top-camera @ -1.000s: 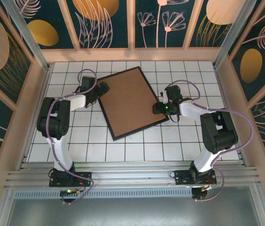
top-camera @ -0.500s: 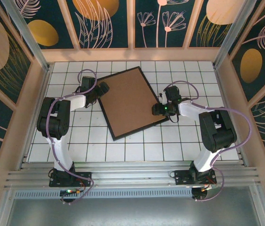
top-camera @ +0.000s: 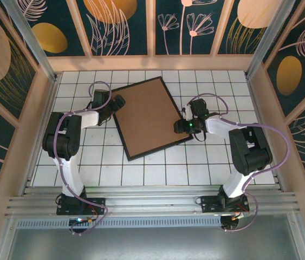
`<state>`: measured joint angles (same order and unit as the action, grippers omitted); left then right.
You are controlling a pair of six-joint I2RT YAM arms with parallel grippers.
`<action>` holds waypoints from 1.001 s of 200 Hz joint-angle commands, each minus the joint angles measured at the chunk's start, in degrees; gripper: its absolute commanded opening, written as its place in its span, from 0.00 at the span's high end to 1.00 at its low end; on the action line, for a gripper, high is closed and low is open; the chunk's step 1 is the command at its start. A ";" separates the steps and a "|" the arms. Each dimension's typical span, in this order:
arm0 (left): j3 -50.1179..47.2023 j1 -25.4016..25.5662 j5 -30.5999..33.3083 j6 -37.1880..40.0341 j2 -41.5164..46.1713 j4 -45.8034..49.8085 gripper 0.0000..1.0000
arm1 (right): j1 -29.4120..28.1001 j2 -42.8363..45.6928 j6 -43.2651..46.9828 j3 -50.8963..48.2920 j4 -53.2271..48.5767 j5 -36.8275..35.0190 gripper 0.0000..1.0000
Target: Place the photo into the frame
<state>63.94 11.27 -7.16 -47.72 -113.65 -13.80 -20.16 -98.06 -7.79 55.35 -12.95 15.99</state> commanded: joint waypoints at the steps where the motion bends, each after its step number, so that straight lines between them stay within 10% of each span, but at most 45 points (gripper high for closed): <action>1: -1.58 2.12 -5.45 -2.83 -0.70 -2.96 0.09 | -2.66 -1.88 0.44 2.37 -0.31 5.62 0.37; 200: -6.28 14.14 -0.88 -8.08 0.88 -8.13 0.12 | -12.25 -2.54 -6.25 6.92 0.90 -0.10 0.40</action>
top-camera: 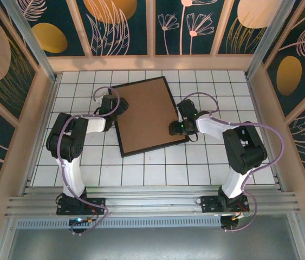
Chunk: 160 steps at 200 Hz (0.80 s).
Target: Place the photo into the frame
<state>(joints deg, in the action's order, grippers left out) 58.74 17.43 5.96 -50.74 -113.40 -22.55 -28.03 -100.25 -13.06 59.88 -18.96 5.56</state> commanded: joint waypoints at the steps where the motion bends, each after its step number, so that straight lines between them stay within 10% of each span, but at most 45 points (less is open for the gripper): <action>1: -1.08 8.02 -13.97 -5.11 0.64 0.59 0.12 | -4.39 -0.28 -0.99 2.37 7.05 10.38 0.39; 160: 2.27 9.47 -7.66 -0.36 -0.53 5.82 0.10 | -2.52 2.09 7.25 3.14 -2.24 15.59 0.23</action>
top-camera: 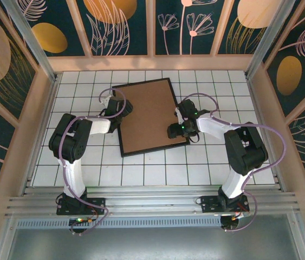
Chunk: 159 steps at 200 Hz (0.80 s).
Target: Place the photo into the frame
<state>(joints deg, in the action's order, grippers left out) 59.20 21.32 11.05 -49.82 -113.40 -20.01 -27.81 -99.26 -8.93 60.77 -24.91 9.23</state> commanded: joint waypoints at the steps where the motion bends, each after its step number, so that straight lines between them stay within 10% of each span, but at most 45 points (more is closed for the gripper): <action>1: 1.85 5.57 -12.73 -1.26 -0.56 3.30 0.10 | -2.80 1.05 3.21 2.29 3.62 11.84 0.23; 159: 1.86 6.17 -14.25 -1.69 -1.02 2.92 0.11 | -8.41 -5.06 6.53 8.57 0.04 2.12 0.18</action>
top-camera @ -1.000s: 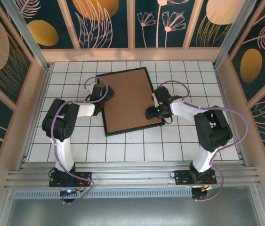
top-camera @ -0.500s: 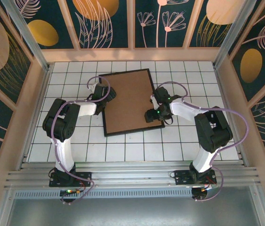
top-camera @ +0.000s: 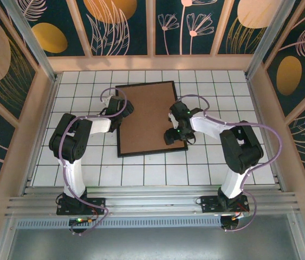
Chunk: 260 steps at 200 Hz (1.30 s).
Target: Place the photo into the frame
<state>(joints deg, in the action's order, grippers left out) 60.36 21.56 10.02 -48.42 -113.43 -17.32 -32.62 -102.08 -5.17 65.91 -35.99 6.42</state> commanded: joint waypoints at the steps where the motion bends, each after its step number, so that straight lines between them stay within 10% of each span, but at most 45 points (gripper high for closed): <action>1: 0.72 5.94 -13.16 -3.08 -1.00 0.30 0.11 | -3.60 -2.24 2.78 3.44 10.99 4.67 0.18; 80: 1.43 5.60 -9.47 -0.91 -0.59 2.73 0.10 | -3.87 -0.85 3.17 4.75 4.84 -4.12 0.14; 176: 1.70 4.63 -8.62 0.34 0.28 3.76 0.10 | 0.22 2.67 -0.44 1.28 9.20 7.51 0.01; 260: 1.34 4.19 -8.35 0.73 0.97 3.89 0.10 | 0.90 3.54 -12.98 0.61 9.83 1.93 0.01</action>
<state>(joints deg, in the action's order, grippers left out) 61.10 23.05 9.91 -46.76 -113.43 -15.14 -30.83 -101.01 -14.04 66.02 -35.40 6.52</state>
